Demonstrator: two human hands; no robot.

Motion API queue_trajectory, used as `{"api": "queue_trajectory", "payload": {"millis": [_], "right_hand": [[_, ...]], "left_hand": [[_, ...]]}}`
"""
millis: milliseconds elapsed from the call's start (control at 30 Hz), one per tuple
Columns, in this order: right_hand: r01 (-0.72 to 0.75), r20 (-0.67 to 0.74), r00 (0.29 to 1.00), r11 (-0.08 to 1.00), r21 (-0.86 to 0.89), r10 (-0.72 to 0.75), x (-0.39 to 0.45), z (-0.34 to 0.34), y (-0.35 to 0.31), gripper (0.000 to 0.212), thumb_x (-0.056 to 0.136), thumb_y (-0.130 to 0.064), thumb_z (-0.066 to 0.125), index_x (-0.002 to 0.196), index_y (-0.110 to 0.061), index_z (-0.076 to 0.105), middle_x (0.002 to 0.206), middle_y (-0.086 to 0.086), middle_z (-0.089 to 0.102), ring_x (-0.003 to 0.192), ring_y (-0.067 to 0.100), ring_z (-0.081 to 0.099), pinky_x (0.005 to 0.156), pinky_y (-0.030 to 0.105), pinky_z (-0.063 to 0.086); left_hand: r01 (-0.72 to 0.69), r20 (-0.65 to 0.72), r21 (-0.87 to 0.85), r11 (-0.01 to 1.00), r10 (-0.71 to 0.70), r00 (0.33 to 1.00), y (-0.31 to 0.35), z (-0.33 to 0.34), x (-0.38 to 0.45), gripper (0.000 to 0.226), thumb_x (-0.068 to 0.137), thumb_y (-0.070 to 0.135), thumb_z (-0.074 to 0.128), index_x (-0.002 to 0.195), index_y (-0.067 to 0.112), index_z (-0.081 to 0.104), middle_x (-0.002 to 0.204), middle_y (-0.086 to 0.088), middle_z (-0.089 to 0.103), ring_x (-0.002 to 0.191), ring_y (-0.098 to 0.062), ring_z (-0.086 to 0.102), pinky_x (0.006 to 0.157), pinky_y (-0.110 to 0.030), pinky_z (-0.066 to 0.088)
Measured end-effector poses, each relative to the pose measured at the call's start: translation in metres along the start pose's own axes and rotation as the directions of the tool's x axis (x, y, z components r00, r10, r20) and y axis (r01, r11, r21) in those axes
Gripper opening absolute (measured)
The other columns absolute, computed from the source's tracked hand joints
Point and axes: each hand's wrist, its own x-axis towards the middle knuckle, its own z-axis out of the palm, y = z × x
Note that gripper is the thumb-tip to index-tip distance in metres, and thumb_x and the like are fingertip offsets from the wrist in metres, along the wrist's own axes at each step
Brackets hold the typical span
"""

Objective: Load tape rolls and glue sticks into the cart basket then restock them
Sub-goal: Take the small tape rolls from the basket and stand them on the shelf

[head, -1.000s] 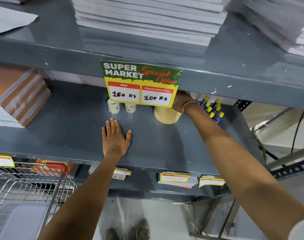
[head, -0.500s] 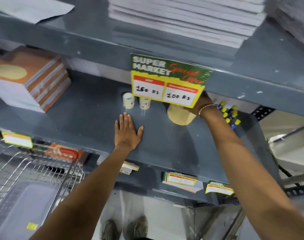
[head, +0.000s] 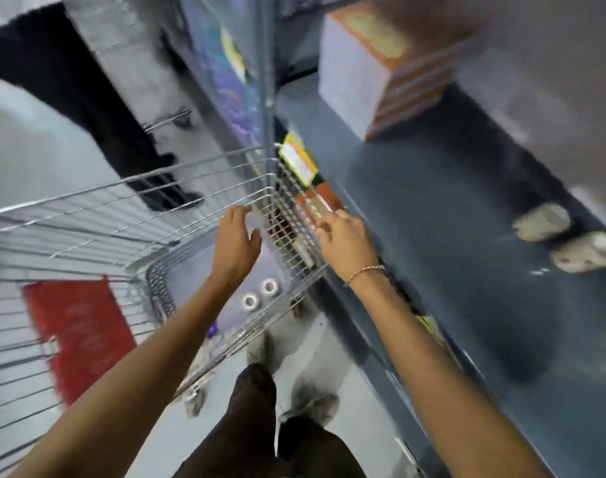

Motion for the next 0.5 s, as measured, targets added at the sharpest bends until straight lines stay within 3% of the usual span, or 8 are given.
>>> {"api": "queue_trajectory", "payload": {"millis": [67,100,200,333,433,500], "right_hand": [[0.045,0.163,0.986,0.997,-0.065,-0.034,0.03,0.049,-0.018,0.017,0.087,-0.008,0.055,0.096,-0.009,0.069,0.103,0.015,0.069,0.093,0.032,0.064,0.084,0.039,0.056],[0.073,0.311,0.95,0.99,-0.118,-0.033,0.044,0.08,-0.025,0.017,0.087,-0.006,0.055,0.097,-0.007,0.068,0.105,0.016,0.068,0.095,0.032,0.064,0.083,0.04,0.056],[0.203,0.684,0.728,0.943,-0.264,0.035,0.064,0.154,-0.031,0.025,0.089,-0.001,0.051,0.111,-0.001,0.064,0.117,0.023,0.064,0.108,0.037,0.062,0.089,0.044,0.052],[0.222,0.79,0.586,0.903,-0.367,0.177,0.074,0.238,-0.016,0.032,0.096,-0.008,0.042,0.125,-0.002,0.056,0.135,0.019,0.055,0.125,0.034,0.052,0.102,0.046,0.043],[0.329,0.792,0.571,0.824,-0.461,0.215,0.071,0.265,0.003,0.041,0.097,-0.019,0.041,0.134,-0.002,0.044,0.141,0.02,0.045,0.131,0.035,0.043,0.108,0.045,0.036],[0.337,0.77,0.612,0.822,-0.459,0.179,0.072,0.284,0.01,0.045,0.097,-0.025,0.041,0.138,-0.005,0.039,0.145,0.019,0.039,0.131,0.035,0.042,0.109,0.045,0.034]], "left_hand": [[0.15,0.132,0.088,0.985,-0.161,0.978,-0.055,0.004,-0.002,0.046,0.084,0.006,0.059,0.129,0.002,0.048,0.132,-0.02,0.049,0.122,-0.036,0.047,0.102,-0.039,0.035],[0.209,0.21,0.115,0.971,-0.229,0.95,-0.08,0.013,-0.006,0.049,0.084,0.007,0.059,0.131,0.003,0.047,0.134,-0.021,0.048,0.125,-0.035,0.045,0.104,-0.038,0.034],[0.32,0.454,0.185,0.929,-0.37,0.811,-0.113,0.053,-0.015,0.058,0.083,0.011,0.061,0.137,0.007,0.04,0.138,-0.021,0.044,0.126,-0.035,0.045,0.104,-0.038,0.035],[0.387,0.542,0.249,0.888,-0.459,0.704,-0.139,0.106,-0.014,0.056,0.084,0.013,0.058,0.136,0.005,0.038,0.133,-0.023,0.045,0.12,-0.039,0.05,0.101,-0.044,0.041],[0.43,0.521,0.319,0.845,-0.535,0.665,-0.149,0.13,-0.019,0.052,0.087,0.02,0.056,0.134,0.009,0.037,0.136,-0.018,0.044,0.122,-0.037,0.049,0.1,-0.043,0.041],[0.457,0.499,0.328,0.827,-0.563,0.659,-0.158,0.144,-0.022,0.055,0.083,0.022,0.061,0.133,0.013,0.037,0.138,-0.016,0.042,0.119,-0.037,0.05,0.096,-0.043,0.044]]}}
